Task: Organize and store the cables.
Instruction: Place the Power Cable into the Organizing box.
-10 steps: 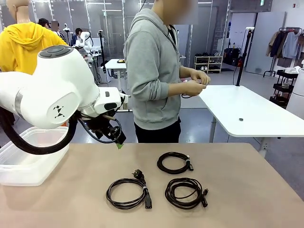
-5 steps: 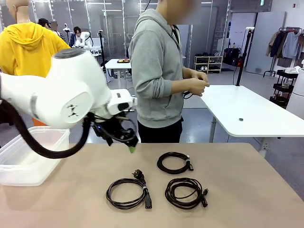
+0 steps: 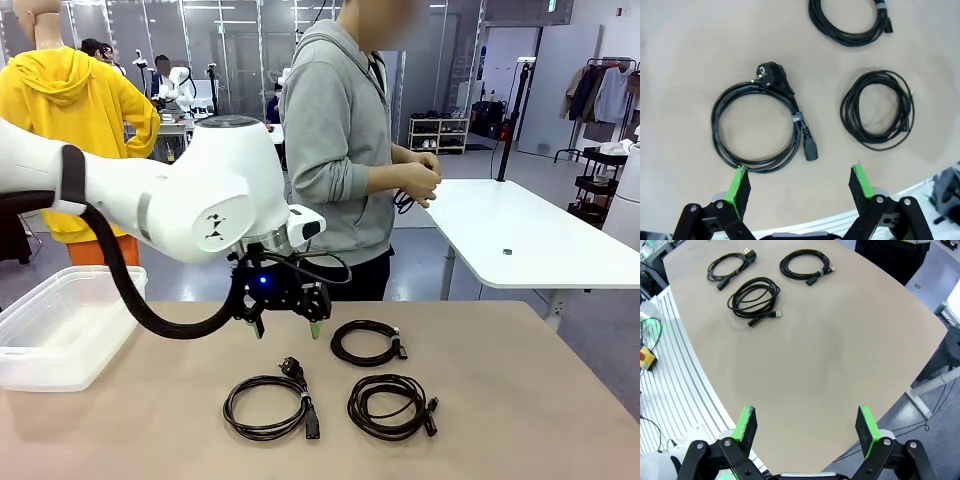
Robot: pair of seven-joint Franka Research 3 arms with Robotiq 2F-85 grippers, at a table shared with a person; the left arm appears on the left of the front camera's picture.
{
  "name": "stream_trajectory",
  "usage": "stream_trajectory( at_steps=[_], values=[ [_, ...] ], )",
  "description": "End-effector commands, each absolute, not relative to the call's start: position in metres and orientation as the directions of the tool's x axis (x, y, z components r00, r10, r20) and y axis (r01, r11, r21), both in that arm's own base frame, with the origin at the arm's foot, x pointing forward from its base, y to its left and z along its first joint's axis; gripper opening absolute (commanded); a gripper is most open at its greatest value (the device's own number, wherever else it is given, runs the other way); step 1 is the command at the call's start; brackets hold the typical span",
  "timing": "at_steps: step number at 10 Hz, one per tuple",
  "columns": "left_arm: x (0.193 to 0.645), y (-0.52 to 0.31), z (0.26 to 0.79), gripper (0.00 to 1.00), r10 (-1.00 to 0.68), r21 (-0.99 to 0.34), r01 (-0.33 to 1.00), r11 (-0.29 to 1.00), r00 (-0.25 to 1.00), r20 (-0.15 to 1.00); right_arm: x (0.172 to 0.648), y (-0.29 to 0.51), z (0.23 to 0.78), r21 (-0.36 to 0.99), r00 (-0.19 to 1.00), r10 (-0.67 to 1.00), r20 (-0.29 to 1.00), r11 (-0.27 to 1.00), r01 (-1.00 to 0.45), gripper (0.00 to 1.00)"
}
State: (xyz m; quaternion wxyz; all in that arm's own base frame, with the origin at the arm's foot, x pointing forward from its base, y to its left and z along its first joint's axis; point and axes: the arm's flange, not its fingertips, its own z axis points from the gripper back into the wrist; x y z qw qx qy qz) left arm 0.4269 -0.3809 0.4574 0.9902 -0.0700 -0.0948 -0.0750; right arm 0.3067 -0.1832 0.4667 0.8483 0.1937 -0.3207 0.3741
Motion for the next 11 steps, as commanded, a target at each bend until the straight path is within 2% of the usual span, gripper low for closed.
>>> stream_trajectory(
  at_steps=[1,3,5,11],
  values=[
    [0.446,-0.402,0.447,1.00,-0.085,-0.134,0.107,0.985,0.983,0.161,0.307,-0.185,0.466,0.082,0.498,0.514,0.699,0.634,-0.769,1.00],
    [0.461,-0.410,0.419,1.00,0.004,-0.191,0.020,0.981,0.992,0.125,0.307,-0.185,0.466,0.082,0.498,0.514,0.699,0.634,-0.769,1.00],
    [0.471,-0.419,0.386,1.00,0.066,-0.163,-0.058,0.985,0.997,0.047,0.307,-0.185,0.466,0.082,0.498,0.514,0.699,0.634,-0.769,1.00],
    [0.485,-0.417,0.330,1.00,0.141,-0.194,-0.139,0.971,0.990,-0.002,0.307,-0.185,0.466,0.082,0.498,0.514,0.699,0.634,-0.769,1.00]
  ],
)
